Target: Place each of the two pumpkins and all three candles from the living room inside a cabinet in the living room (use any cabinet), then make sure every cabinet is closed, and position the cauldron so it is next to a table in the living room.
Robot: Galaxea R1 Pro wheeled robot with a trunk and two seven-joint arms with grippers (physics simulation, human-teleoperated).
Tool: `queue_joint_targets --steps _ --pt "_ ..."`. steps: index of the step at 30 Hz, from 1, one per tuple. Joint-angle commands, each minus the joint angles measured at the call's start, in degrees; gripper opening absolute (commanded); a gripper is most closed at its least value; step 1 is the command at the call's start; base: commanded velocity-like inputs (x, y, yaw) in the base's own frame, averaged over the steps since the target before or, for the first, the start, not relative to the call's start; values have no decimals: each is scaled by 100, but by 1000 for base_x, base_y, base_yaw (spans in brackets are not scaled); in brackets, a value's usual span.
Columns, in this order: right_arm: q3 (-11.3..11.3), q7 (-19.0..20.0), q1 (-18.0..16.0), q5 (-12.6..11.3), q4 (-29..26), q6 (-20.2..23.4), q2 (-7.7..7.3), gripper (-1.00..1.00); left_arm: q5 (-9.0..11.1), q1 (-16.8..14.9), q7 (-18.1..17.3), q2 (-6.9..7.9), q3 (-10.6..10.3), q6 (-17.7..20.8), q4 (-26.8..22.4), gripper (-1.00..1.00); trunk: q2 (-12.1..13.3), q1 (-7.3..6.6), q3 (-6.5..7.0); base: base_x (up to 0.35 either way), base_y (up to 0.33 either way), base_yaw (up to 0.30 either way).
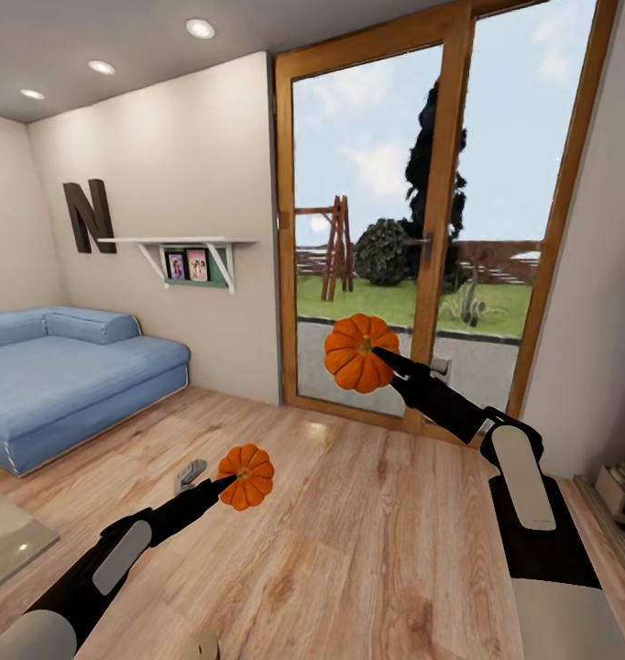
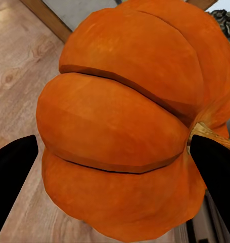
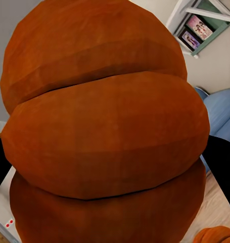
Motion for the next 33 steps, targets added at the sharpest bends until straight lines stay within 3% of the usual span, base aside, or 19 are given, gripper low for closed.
queue_joint_targets --steps 1,33 --pt "-8 22 -5 20 0 29 2 -100 53 -4 4 6 -17 26 -1 -100 38 -24 2 0 0 0" --pt "-11 35 -5 21 5 20 -2 -100 54 -4 -6 6 -14 33 -1 -100 1322 -726 302 0 0 39"
